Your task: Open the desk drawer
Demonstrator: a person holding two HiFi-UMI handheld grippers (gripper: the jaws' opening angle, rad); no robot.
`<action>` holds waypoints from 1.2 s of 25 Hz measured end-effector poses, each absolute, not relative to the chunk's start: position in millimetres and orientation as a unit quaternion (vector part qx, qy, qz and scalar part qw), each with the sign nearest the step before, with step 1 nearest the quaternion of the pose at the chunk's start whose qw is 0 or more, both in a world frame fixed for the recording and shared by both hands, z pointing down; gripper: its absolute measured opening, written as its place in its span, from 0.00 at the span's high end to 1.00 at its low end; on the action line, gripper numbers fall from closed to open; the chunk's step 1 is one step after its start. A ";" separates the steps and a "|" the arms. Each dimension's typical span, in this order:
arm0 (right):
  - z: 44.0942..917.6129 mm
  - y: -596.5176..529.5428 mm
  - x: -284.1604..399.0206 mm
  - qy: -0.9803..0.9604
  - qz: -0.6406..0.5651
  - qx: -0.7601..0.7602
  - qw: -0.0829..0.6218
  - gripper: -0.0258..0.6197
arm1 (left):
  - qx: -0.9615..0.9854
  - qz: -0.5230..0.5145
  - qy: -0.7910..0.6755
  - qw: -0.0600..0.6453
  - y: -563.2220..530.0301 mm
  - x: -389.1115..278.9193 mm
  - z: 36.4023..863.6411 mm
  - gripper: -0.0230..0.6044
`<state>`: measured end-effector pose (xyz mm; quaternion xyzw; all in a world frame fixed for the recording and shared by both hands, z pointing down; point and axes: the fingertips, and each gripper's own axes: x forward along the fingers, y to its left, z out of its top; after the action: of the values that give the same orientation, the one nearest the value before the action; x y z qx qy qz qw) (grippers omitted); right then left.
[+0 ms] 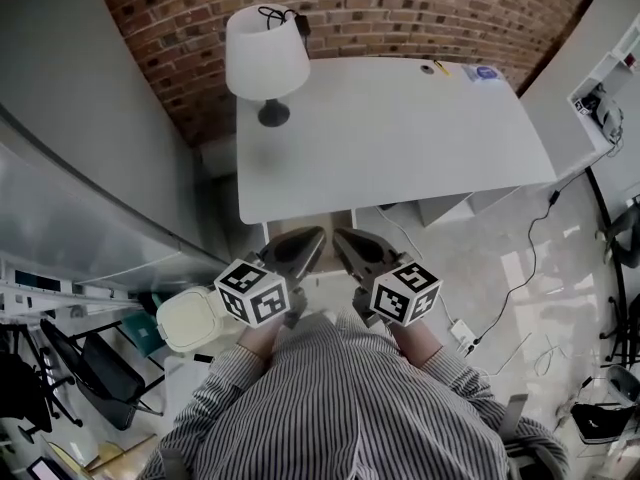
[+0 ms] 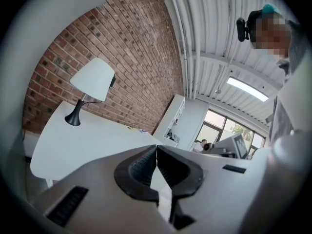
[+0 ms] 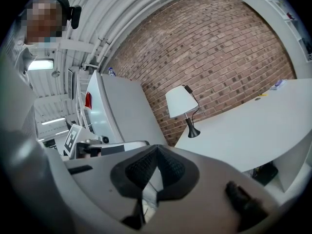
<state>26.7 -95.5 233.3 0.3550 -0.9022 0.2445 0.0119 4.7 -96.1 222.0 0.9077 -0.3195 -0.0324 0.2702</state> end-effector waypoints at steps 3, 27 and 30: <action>233.6 -91.7 28.4 -0.901 0.249 0.355 0.010 0.93 | 0.911 -0.021 -0.315 0.266 -90.0 9.5 224.4 0.94; 241.3 -88.8 39.5 -0.890 0.253 0.379 0.019 0.93 | 0.906 -0.020 -0.323 0.272 -82.2 7.8 229.1 0.94; 242.9 -89.1 40.2 -0.890 0.252 0.380 0.024 0.93 | 0.905 -0.025 -0.324 0.275 -82.3 7.5 229.5 0.94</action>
<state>40.2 -89.1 242.9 0.3801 -0.8896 0.2521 0.0238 7.5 -82.3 229.5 0.9048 -0.3240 -0.0248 0.2751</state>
